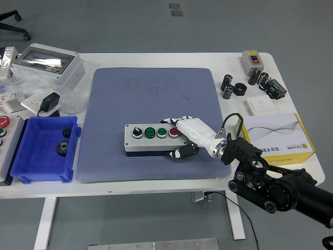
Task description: Pick up the button,place it on the desk,press the button,press the button
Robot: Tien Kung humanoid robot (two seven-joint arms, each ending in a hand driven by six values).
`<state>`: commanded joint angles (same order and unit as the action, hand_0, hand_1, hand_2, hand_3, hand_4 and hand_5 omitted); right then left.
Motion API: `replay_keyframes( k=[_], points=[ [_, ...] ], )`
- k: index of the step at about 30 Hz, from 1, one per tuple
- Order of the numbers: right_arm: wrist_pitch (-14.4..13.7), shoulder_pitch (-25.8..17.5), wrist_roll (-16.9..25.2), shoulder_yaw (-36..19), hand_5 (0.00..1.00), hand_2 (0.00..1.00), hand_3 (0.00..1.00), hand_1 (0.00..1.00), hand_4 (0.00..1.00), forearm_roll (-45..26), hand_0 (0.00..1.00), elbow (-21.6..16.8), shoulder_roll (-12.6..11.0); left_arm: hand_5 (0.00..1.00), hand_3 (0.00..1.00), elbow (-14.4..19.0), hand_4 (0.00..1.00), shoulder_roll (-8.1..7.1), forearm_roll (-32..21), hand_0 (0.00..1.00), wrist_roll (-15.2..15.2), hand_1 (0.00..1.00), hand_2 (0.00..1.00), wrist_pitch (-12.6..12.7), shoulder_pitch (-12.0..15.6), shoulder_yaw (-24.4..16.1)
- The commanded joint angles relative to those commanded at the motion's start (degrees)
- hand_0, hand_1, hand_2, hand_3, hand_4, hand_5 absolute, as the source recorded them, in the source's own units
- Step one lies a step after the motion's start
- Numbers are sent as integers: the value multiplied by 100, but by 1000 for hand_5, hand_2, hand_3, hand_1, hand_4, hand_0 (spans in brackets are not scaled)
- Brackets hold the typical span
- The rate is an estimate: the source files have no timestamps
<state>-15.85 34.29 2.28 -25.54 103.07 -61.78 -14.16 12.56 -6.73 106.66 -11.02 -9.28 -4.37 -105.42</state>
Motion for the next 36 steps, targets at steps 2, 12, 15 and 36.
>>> replay_keyframes(
  k=[2, 12, 15, 36],
  points=[
    [12, -1, -10, -25, 194, 883, 983, 839, 769, 14, 915, -50, -34, 2, 557, 2, 295, 0, 6, 667, 19, 551, 507, -40, 1, -15],
    [82, 16, -19, -68, 281, 998, 998, 872, 885, -15, 954, -168, -122, 2, 554, 10, 294, -14, 6, 668, 89, 550, 505, -234, 0, -62],
    [119, 41, -24, -49, 281, 998, 998, 872, 885, -39, 954, -163, -119, 2, 554, 19, 294, -18, 15, 668, 93, 550, 505, -331, -1, -90],
    [964, -708, 147, -1218, 333, 998, 998, 875, 914, -1140, 971, -2157, -1813, 2, 558, 89, 281, -43, -76, 671, -14, 550, 503, -597, 44, -121]
  ],
)
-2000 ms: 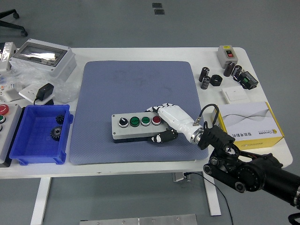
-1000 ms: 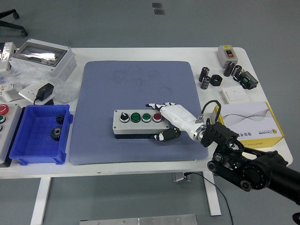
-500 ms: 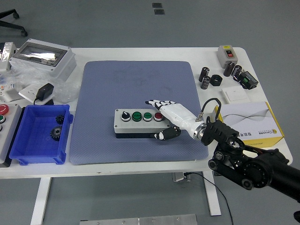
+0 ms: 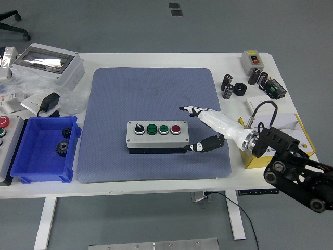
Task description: Pick up the button,place it on the desk,press the button,press the button
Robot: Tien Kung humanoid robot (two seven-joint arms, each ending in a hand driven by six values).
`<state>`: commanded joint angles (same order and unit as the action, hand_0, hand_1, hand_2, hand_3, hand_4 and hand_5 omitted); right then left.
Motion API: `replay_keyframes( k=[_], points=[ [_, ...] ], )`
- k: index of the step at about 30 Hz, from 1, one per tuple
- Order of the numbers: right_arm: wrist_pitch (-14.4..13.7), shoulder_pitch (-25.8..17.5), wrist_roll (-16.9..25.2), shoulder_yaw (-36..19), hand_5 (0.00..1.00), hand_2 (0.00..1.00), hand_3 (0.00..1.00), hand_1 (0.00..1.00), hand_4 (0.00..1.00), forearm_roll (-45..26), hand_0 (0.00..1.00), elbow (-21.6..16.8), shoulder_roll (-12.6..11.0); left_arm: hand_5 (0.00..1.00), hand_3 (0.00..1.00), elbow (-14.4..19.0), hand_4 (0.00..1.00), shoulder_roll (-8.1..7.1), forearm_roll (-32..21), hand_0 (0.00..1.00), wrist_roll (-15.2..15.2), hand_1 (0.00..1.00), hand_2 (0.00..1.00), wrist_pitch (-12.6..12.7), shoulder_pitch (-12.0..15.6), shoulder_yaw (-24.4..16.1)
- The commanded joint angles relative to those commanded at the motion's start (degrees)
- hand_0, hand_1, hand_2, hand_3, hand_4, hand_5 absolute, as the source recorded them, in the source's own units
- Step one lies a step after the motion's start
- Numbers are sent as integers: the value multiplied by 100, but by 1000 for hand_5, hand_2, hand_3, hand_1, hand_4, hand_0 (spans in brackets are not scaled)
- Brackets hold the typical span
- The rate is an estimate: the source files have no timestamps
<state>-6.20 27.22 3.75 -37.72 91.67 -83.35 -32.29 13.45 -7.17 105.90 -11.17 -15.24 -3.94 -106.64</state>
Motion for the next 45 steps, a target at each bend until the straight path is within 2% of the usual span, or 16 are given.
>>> replay_keyframes(
  k=[2, 4, 5, 6, 10, 11, 16, 17, 19, 22, 23, 28, 29, 38, 45],
  points=[
    [-48, -214, -50, -308, 333, 998, 998, 875, 914, -278, 971, -321, -274, 2, 558, 20, 281, -3, -83, 671, -54, 550, 503, 34, 31, 52],
    [140, -293, -284, -588, 333, 998, 998, 875, 914, -493, 971, -611, -531, 2, 558, 46, 281, -4, -145, 671, -125, 550, 503, 61, 51, 90],
    [269, -287, -415, -708, 221, 998, 998, 875, 746, -548, 968, -740, -644, 2, 558, 53, 271, -3, -162, 673, -146, 551, 503, 69, 55, 101],
    [431, -246, -574, -783, 221, 998, 998, 875, 746, -591, 968, -884, -737, 2, 558, 56, 271, -3, -169, 673, -157, 551, 503, 76, 57, 105],
    [1002, 99, -1108, -611, 221, 998, 998, 875, 746, -706, 968, -1239, -826, 2, 558, 42, 271, -2, -123, 673, -132, 551, 503, 79, 40, 70],
    [1176, 242, -1273, -488, 265, 910, 998, 799, 353, -709, 810, -1264, -810, 2, 557, 39, 261, -2, -101, 674, -125, 550, 500, 79, 31, 54],
    [1867, 828, -1886, -190, 265, 910, 998, 799, 353, -897, 810, -1208, -627, 2, 557, 37, 261, -11, -54, 674, -121, 550, 500, 81, 1, 20],
    [2000, 943, -1961, -169, 46, 706, 950, 501, 294, -964, 184, -1190, -572, 2, 557, 40, 257, -13, -52, 675, -128, 549, 502, 82, -2, 18],
    [2160, 1120, -2028, -123, 46, 706, 950, 501, 294, -942, 184, -1130, -429, 2, 557, 48, 257, -14, -59, 675, -150, 549, 502, 83, -4, 24],
    [2192, 1275, -2077, -29, 46, 706, 950, 501, 294, -773, 184, -1045, -230, 2, 557, 62, 257, -9, -85, 675, -187, 549, 502, 85, -3, 47],
    [2194, 1305, -2077, 4, 10, 382, 851, 210, 252, -754, 11, -1031, -175, 2, 561, 65, 257, -6, -100, 676, -197, 554, 506, 87, 1, 58],
    [2188, 1370, -2065, 116, 10, 382, 851, 210, 252, -723, 11, -979, -38, 2, 561, 87, 257, 2, -145, 676, -258, 554, 506, 88, 14, 91],
    [2182, 1370, -2065, 137, 26, 256, 820, 147, 218, -719, 2, -964, -27, 2, 561, 89, 258, 3, -151, 679, -263, 556, 507, 88, 16, 94],
    [2129, 1309, -2044, 327, 15, 231, 801, 133, 229, -747, 2, -840, 1, 2, 563, 94, 260, 1, -146, 680, -259, 557, 508, 80, 12, 87],
    [2027, 1314, -2019, 487, 8, 218, 790, 129, 229, -724, 2, -562, 168, 2, 563, 87, 259, 3, -107, 680, -234, 557, 508, 57, 1, 63]
  ],
)
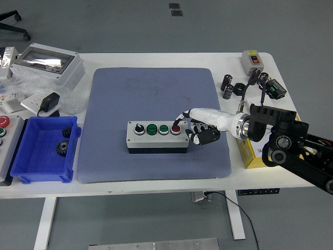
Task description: Pick up the button,place it on the desk,press the button,press the button
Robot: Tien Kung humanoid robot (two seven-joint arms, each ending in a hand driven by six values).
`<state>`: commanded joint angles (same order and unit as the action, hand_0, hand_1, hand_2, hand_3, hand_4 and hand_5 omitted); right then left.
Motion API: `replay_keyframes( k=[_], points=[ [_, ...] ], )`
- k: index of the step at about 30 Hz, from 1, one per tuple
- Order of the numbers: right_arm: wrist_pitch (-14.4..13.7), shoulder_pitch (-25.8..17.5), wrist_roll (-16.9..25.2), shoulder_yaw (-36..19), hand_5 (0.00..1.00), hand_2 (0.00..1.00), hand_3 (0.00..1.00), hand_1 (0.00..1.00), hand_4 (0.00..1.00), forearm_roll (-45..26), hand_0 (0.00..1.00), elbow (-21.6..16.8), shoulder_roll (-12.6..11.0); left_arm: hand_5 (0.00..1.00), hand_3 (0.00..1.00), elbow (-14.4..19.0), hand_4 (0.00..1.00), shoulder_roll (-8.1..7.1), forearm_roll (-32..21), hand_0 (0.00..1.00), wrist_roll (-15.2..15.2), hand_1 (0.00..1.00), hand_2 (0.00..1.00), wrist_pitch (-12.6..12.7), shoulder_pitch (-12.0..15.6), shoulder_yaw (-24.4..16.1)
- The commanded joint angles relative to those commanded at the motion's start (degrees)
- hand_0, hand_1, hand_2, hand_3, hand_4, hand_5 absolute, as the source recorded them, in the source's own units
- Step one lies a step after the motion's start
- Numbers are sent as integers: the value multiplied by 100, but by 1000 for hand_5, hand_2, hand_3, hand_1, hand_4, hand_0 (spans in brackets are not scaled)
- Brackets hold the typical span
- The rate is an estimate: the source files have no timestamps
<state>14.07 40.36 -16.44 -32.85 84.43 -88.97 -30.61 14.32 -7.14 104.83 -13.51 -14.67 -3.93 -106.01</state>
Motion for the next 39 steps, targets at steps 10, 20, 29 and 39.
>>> replay_keyframes(
  k=[10, 20, 29, 39],
  points=[
    [-225, -60, -43, 328, 6, 214, 779, 125, 232, 170, 2, 399, 198, 2, 563, -7, 253, -2, 1, 680, 24, 558, 507, -12, 4, 5],
    [-143, -233, 428, -216, 13, 212, 771, 126, 233, -265, 2, 6, 55, 2, 562, -30, 252, 0, 27, 679, 116, 556, 507, -15, 16, -22],
    [-1047, -1142, 1488, -1528, 16, 211, 768, 126, 233, -731, 2, -190, 442, 2, 562, -57, 249, 31, 38, 679, 153, 556, 506, 34, 40, 1],
    [-3015, -2500, 3075, -2824, 180, 541, 769, 394, 467, -1056, 178, 469, 1385, 2, 560, -149, 243, 149, 205, 678, 127, 555, 504, 453, 67, 69]
  ],
)
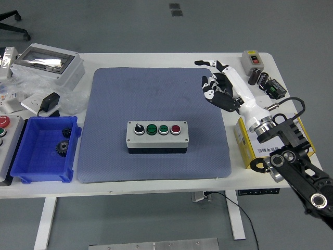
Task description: Pick up the button,place it on the desk,press the button,press the button
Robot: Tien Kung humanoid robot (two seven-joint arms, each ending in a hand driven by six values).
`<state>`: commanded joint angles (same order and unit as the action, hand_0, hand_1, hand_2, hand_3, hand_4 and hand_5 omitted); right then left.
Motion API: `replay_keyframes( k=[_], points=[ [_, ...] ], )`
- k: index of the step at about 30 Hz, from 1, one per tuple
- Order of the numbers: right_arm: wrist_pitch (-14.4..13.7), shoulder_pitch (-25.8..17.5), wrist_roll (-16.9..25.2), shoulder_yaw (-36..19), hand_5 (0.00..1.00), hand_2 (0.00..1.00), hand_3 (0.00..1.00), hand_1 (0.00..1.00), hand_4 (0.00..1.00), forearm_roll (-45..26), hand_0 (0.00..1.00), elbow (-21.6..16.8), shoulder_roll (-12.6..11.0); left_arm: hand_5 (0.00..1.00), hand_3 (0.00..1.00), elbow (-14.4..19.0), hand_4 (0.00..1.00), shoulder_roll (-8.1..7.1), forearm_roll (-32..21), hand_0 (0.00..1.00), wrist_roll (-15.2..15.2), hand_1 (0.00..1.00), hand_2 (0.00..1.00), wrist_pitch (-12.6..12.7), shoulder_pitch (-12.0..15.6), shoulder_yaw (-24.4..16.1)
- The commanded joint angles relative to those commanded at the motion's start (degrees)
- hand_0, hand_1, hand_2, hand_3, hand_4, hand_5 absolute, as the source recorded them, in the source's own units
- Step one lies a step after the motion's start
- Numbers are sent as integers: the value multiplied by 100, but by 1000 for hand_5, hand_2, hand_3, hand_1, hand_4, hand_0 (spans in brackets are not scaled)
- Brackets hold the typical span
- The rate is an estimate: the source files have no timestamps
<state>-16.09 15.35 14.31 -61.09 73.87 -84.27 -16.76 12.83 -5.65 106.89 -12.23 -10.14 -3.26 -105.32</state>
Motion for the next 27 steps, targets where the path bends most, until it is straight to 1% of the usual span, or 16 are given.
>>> replay_keyframes(
  k=[2, 4, 5, 7, 10, 11, 16, 17, 22, 23, 27],
  points=[
    [-316, -265, 333, -155, 180, 541, 769, 394, 467, -201, 178, 78, 68, 2, 560, -24, 243, 16, 72, 678, 45, 555, 504, 77, -19, -35],
    [-558, -490, 611, -224, 180, 541, 769, 394, 467, -377, 178, 172, 121, 2, 560, -30, 243, 38, 131, 678, 49, 555, 504, 136, -41, -60],
    [-668, -591, 748, -245, 359, 706, 760, 668, 617, -472, 600, 232, 144, 2, 557, -26, 233, 52, 185, 679, 30, 551, 501, 155, -55, -82],
    [-771, -713, 1000, -274, 359, 706, 760, 668, 617, -652, 600, 343, 178, 2, 557, -16, 233, 80, 327, 679, -25, 551, 501, 179, -87, -139],
    [-822, -794, 1309, -349, 359, 706, 760, 668, 617, -798, 600, 414, 200, 2, 557, -28, 233, 96, 485, 679, -38, 551, 501, 223, -124, -204],
    [-835, -807, 1370, -380, 528, 783, 761, 749, 705, -820, 784, 422, 203, 2, 557, -31, 231, 95, 532, 679, -38, 548, 500, 237, -132, -226],
    [-891, -853, 1482, -521, 528, 783, 761, 749, 705, -833, 784, 378, 200, 2, 557, -17, 231, 53, 676, 679, -72, 548, 500, 290, -144, -302],
    [-896, -867, 1487, -552, 616, 784, 764, 750, 748, -830, 792, 365, 198, 2, 561, -14, 247, 44, 684, 678, -78, 550, 503, 296, -142, -306],
    [-902, -953, 1476, -684, 616, 784, 764, 750, 748, -803, 792, 321, 188, 2, 561, -2, 247, 10, 684, 678, -101, 550, 503, 296, -117, -299],
    [-902, -968, 1470, -695, 574, 783, 753, 750, 729, -797, 798, 317, 188, 2, 563, 0, 253, 6, 679, 678, -105, 551, 505, 295, -111, -297],
    [-905, -1000, 1398, -694, 574, 783, 753, 750, 729, -677, 798, 274, 212, 2, 563, 6, 253, -7, 636, 678, -116, 551, 505, 300, -72, -284]
  ],
)
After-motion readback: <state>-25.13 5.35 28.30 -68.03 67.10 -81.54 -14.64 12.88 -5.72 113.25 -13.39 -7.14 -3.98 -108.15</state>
